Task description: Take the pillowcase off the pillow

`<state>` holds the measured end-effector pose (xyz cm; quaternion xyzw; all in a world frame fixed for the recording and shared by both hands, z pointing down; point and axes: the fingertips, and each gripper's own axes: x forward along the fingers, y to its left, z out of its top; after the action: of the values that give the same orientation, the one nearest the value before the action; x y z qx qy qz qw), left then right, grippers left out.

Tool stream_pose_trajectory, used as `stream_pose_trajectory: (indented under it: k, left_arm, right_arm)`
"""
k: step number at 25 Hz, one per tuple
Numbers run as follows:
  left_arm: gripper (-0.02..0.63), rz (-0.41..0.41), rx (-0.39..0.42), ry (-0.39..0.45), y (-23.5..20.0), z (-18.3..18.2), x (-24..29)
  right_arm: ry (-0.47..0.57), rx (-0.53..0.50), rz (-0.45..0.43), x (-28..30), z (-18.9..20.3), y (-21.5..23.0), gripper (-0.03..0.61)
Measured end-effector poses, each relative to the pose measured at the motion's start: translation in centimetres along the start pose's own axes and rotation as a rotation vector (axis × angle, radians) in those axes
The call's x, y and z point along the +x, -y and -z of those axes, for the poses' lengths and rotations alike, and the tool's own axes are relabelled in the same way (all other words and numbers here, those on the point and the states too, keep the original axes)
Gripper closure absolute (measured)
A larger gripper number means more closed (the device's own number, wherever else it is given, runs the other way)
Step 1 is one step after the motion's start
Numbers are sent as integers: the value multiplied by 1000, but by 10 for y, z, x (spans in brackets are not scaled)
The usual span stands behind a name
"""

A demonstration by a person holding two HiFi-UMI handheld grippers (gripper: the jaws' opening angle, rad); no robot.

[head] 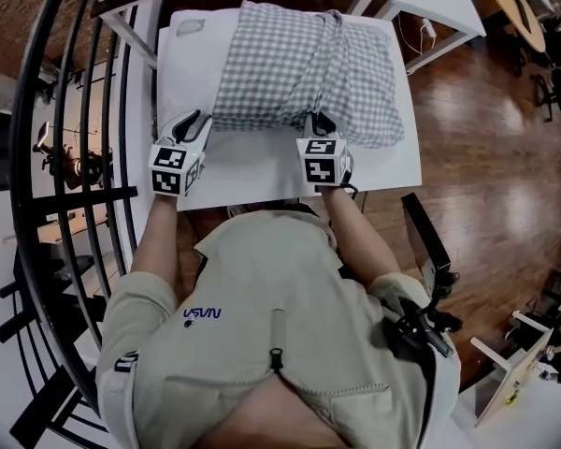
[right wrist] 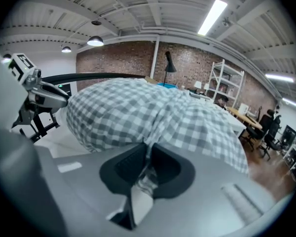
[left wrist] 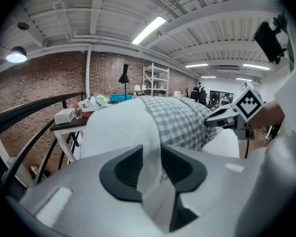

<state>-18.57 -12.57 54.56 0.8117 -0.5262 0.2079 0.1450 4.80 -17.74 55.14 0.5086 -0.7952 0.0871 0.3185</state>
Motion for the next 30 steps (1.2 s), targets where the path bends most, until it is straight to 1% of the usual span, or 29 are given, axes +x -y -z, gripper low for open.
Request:
stream_pose_trajectory:
  k: [3,4,5,6,7,8,12,14,16,18,20,22,24,26,30]
  left_arm:
    - [413,-23,27,-76,-4,16,16]
    - [400,-32,34,-92,-6,19,20]
    - [406,-37,40,-101,-7,22,23]
    - [460,-39,47,-103,-8,24,25]
    - [571,-38,54,-100,-8,25,25]
    - [598,-34,60,-94,-7,24,24]
    - [603,-17,54,-49,-7,16,14]
    - [603,-31,49,-17,-8,7,6]
    - [603,-62,47,29,-13,-5,-4]
    - [604,-103,25,74,-22,-19,-15]
    - [604,-154,-15,119,-39,-30,-25]
    - [604,-177,-33,143,-50,-37,-34]
    - [604,-172,-27,149,-50,-37,-41]
    - [604,-153,-36,133,-44,-25,-43]
    - [603,-138,-129,61,-34,20,-37]
  right_arm:
    - [2,10,-4,0,1,-1,539]
    - [4,8,-5,1,1,-2,538]
    - [4,1,-5,1,0,-3,538]
    - [4,-6,-5,1,0,-4,538]
    - [4,-10,-5,1,1,-4,538]
    - [3,-11,-6,1,2,-5,538]
    - [15,4,5,-5,0,0,538]
    - [46,13,26,-12,-6,4,540]
    - [76,16,61,-22,-14,11,541]
    - [90,40,117,-30,-17,29,548]
    - [85,77,182,-37,-12,60,549]
    - [73,86,241,-43,-3,93,549]
    - [55,65,299,-48,7,120,549]
    - [25,75,332,-46,24,137,549]
    - [-83,134,333,-27,73,146,549]
